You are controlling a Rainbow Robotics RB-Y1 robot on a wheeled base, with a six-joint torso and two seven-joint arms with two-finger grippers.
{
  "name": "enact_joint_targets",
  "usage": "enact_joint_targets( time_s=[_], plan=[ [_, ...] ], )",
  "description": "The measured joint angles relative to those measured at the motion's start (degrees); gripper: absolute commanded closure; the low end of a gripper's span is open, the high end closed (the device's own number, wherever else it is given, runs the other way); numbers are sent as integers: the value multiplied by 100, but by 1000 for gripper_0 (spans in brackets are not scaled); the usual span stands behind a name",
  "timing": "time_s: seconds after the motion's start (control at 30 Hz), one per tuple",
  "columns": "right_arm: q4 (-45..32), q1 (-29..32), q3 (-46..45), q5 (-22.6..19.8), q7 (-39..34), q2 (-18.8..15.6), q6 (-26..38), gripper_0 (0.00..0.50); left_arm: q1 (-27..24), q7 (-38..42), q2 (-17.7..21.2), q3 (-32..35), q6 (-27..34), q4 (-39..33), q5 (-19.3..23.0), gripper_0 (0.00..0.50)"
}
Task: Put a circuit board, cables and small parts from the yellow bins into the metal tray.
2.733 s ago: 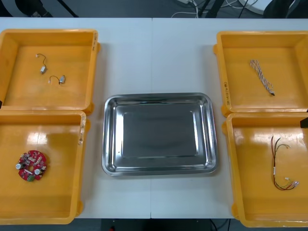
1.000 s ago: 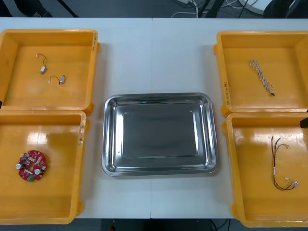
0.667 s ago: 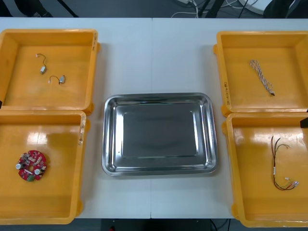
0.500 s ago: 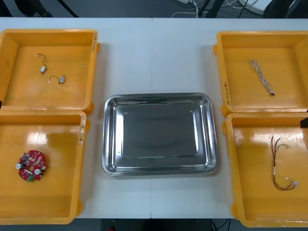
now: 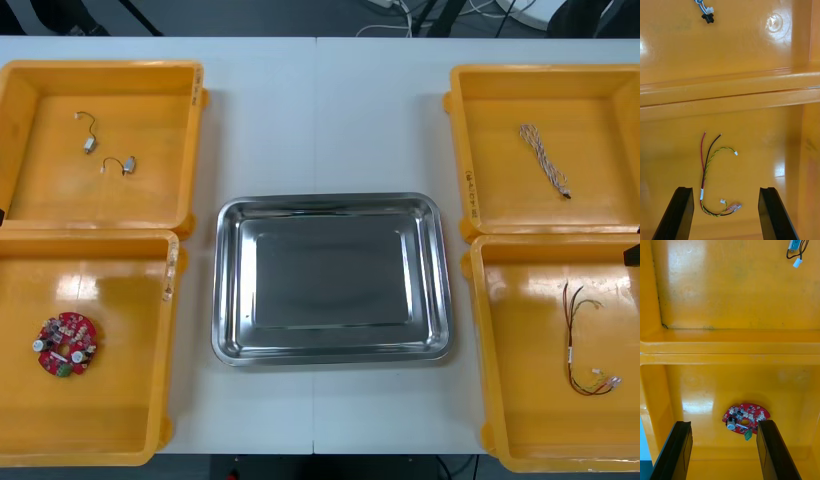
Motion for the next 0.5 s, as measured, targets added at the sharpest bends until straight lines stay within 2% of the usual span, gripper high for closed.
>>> enact_joint_targets(
  time_s=[0.23,0.5],
  plan=[
    [-4,-1,-1,0,0,33,-3,0,5,0,-7,-2,1,3,0,0],
    [-164,-1,-45,38,0,73,-47,0,203,0,-241,-6,3,7,0,0]
  ],
)
